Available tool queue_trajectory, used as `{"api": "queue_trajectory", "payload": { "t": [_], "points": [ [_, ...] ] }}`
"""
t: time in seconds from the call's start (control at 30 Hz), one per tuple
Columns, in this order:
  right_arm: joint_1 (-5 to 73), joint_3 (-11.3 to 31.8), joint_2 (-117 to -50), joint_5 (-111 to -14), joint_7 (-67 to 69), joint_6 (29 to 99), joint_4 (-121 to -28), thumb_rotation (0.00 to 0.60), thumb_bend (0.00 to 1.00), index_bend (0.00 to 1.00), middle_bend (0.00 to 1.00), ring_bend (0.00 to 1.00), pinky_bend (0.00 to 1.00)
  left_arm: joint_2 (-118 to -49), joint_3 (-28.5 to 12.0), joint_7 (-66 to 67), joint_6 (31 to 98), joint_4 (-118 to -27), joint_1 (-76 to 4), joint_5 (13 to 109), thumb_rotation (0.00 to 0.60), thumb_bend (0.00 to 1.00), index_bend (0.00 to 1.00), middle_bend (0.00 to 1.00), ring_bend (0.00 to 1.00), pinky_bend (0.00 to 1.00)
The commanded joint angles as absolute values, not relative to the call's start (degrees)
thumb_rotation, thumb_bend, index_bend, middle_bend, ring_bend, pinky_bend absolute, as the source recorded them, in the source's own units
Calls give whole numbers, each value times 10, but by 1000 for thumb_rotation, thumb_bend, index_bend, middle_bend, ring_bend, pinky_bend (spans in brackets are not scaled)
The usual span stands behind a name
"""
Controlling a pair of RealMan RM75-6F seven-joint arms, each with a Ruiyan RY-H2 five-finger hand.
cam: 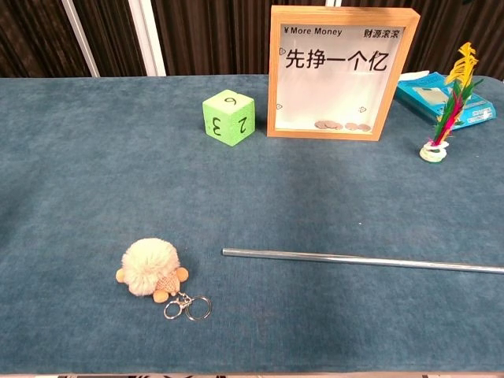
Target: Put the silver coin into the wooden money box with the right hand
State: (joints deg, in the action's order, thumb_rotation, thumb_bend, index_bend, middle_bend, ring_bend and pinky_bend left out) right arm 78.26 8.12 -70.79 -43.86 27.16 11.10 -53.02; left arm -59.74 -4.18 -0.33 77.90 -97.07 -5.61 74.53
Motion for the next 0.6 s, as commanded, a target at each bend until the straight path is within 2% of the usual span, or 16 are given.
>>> {"api": "queue_trajectory", "payload": {
  "t": [0.03,0.23,0.4,0.6],
  "points": [
    [736,64,-636,-445,200,266,-674,600,486,397,74,0,0,-598,-40,0,780,-969,-56,749,600,436,194,14,0,164],
    [647,22,-613,-416,-27,602,-883,600,487,372,74,0,0,-600,-38,3,785,-965,-56,759,600,436,194,15,0,164],
    [576,-9,-634,-450,-101,735,-968,600,487,371,74,0,0,-599,-36,6,779,-964,-59,759,600,436,195,15,0,164],
    [466,-67,-699,-584,-187,915,-969,600,486,296,74,0,0,-602,-35,19,787,-964,-57,764,600,436,195,14,0,164]
  ]
}}
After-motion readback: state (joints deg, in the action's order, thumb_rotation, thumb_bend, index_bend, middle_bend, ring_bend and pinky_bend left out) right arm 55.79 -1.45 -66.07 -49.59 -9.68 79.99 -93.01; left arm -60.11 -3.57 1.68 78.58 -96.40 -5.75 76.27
